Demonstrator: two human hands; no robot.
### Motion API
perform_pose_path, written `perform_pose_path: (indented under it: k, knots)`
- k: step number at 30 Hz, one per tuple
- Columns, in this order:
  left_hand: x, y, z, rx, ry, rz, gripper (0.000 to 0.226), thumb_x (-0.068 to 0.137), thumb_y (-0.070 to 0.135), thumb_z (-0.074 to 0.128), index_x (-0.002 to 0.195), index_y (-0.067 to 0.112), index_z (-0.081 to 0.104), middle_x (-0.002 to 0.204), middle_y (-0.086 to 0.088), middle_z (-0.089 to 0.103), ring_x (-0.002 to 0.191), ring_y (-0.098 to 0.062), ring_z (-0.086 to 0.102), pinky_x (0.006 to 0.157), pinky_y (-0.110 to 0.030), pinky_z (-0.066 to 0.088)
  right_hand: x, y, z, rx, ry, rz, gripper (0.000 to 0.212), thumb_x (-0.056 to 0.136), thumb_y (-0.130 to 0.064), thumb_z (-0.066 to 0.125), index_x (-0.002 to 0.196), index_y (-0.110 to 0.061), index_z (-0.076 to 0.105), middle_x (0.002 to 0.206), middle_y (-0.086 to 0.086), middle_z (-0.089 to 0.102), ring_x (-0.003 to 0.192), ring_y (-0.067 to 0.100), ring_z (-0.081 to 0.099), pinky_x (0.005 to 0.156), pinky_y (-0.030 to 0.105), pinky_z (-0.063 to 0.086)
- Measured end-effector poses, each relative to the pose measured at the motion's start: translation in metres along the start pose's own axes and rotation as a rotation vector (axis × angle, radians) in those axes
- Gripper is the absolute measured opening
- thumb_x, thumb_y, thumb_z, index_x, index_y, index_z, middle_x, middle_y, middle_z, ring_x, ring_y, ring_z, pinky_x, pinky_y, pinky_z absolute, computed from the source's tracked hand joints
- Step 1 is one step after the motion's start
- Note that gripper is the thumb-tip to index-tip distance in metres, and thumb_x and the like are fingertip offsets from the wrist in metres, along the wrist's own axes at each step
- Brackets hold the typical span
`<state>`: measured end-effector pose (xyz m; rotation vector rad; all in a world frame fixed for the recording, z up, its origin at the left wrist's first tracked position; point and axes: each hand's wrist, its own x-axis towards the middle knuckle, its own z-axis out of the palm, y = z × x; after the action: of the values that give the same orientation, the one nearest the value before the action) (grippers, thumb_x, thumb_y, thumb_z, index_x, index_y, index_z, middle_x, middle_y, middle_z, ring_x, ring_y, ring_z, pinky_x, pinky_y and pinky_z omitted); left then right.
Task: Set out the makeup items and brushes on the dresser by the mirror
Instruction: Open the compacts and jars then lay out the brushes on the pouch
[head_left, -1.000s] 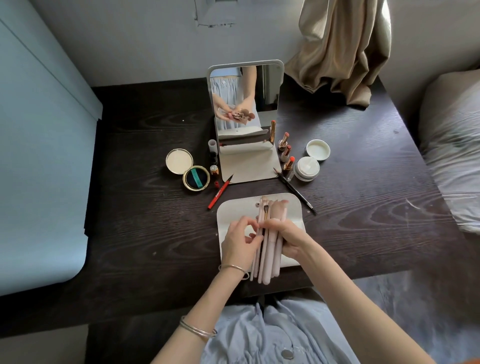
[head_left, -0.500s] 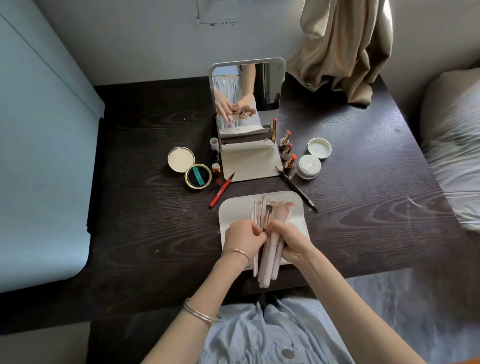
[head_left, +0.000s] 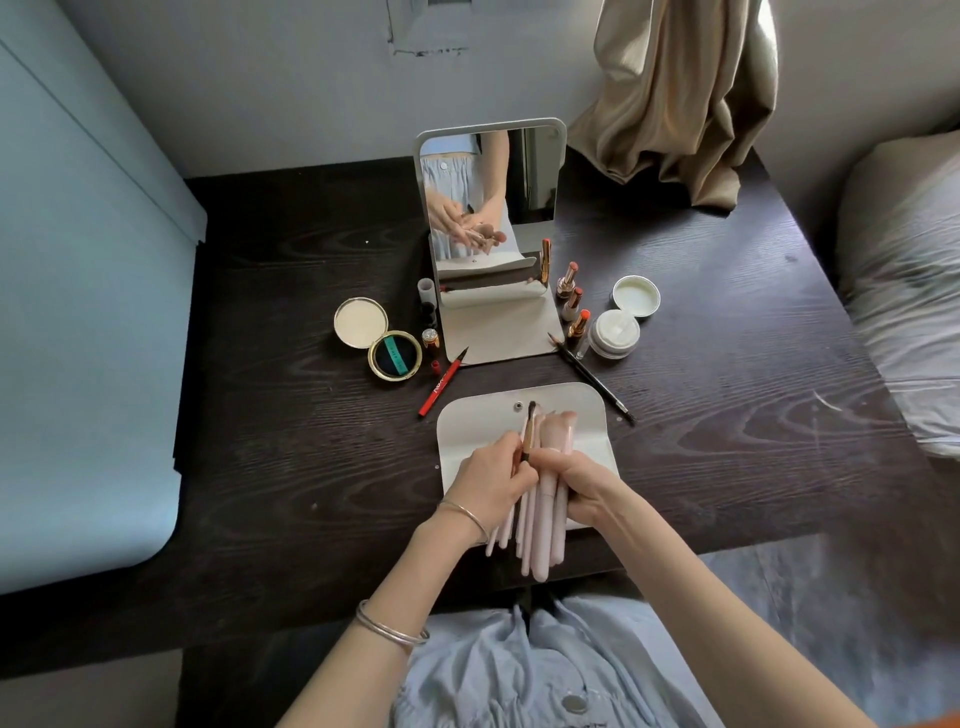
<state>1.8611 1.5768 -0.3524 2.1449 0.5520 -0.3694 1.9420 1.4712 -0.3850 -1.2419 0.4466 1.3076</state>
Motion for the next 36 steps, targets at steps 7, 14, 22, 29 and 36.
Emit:
perform_pose_path:
  k: [7, 14, 22, 29, 36]
  knots:
    - [0.001, -0.006, 0.006, -0.100, 0.074, -0.086, 0.012, 0.094, 0.021, 0.040, 0.095, 0.012, 0.048, 0.084, -0.005, 0.057, 0.079, -0.026, 0.054, 0.067, -0.035, 0.038, 0.003, 0.003, 0.003, 0.008, 0.113, -0.034, 0.005, 0.083, -0.003, 0.065, 0.080, 0.001, 0.065, 0.070, 0.013, 0.069, 0.063, 0.021, 0.068, 0.075, 0.036, 0.056]
    - [0.012, -0.045, 0.010, -0.196, 0.348, -0.426, 0.016, 0.094, 0.021, 0.048, 0.098, 0.008, 0.057, 0.106, -0.004, 0.041, 0.082, -0.021, 0.053, 0.076, -0.029, 0.042, 0.004, -0.008, -0.009, -0.235, 0.178, -0.133, 0.007, 0.075, -0.001, 0.072, 0.078, 0.001, 0.066, 0.065, 0.006, 0.070, 0.060, 0.016, 0.066, 0.062, 0.027, 0.056]
    - [0.021, -0.067, 0.020, -0.210, 0.330, -0.570, 0.010, 0.087, 0.024, 0.061, 0.086, 0.014, 0.063, 0.088, -0.003, 0.067, 0.088, -0.019, 0.062, 0.082, -0.031, 0.047, 0.027, -0.009, 0.017, -0.635, 0.210, -0.135, 0.050, 0.047, -0.023, 0.079, 0.088, 0.005, 0.068, 0.090, 0.019, 0.069, 0.089, 0.034, 0.067, 0.086, 0.046, 0.055]
    - [0.019, -0.067, 0.023, -0.282, 0.386, -0.609, 0.015, 0.087, 0.026, 0.063, 0.076, 0.020, 0.055, 0.083, -0.003, 0.069, 0.081, -0.018, 0.067, 0.075, -0.029, 0.051, 0.042, -0.005, 0.036, -0.714, 0.315, -0.143, 0.024, 0.068, -0.014, 0.077, 0.080, -0.006, 0.058, 0.079, 0.008, 0.060, 0.079, 0.025, 0.062, 0.066, 0.031, 0.051]
    - [0.016, -0.070, 0.024, -0.426, 0.459, -0.651, 0.012, 0.086, 0.020, 0.062, 0.076, 0.017, 0.058, 0.077, -0.003, 0.068, 0.072, -0.018, 0.068, 0.074, -0.033, 0.057, 0.054, 0.001, 0.047, -0.837, 0.395, -0.181, 0.023, 0.070, -0.018, 0.072, 0.083, -0.009, 0.055, 0.074, 0.002, 0.055, 0.074, 0.020, 0.057, 0.063, 0.029, 0.045]
